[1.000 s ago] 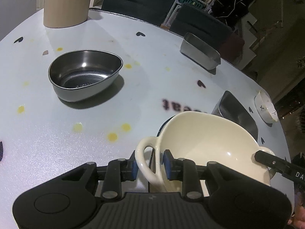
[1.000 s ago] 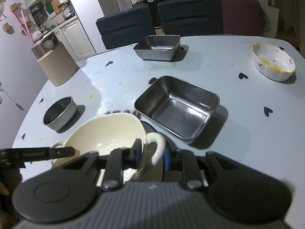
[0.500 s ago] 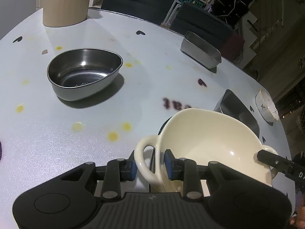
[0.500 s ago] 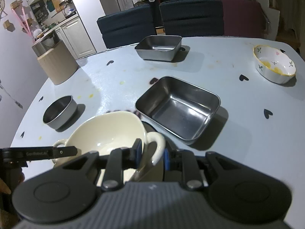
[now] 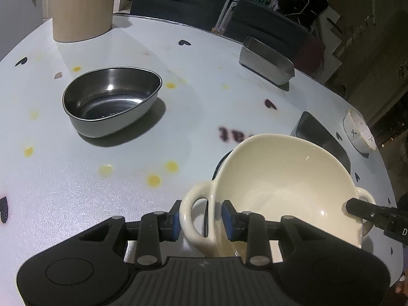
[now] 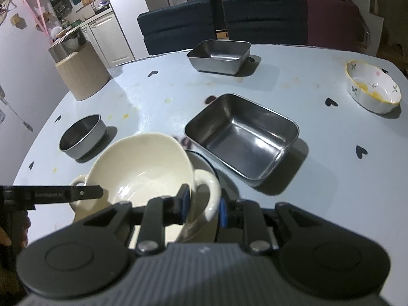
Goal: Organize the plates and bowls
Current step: 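Carry the cream bowl with both tools toward the steel trays, then lower the cream bowl onto the table and open both tools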
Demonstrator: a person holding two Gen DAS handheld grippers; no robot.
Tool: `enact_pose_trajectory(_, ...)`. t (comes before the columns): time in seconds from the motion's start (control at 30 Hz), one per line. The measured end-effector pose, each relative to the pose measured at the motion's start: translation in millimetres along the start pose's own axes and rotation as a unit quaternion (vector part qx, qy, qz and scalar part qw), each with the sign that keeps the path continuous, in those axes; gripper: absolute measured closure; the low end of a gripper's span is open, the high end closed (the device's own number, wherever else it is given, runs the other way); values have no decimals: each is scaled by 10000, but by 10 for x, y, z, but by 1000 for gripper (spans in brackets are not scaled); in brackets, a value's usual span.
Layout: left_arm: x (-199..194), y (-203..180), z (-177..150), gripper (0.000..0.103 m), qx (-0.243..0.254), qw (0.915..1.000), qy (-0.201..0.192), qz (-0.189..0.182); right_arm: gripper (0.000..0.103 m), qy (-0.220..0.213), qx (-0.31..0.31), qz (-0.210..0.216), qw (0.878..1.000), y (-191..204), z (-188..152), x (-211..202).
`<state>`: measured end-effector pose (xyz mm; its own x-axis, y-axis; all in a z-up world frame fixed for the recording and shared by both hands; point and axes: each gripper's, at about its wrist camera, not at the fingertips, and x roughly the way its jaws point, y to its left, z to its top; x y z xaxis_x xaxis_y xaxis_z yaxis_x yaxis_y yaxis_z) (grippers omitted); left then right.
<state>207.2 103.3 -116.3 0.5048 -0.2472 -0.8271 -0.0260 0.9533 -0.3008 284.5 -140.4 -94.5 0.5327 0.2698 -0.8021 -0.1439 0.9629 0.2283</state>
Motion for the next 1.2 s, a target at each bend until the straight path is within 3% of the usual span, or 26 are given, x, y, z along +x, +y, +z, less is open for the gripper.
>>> enact_pose_trajectory(0.7,-20,-39,6,63,149,9999,23,22,66,443,-217,-305,9983,6,-64,151)
enact_pose_trajectory(1.2,-14,-44,-5,63,228,9997,78,54,65,424,-317,-316,9981,6,-59,179)
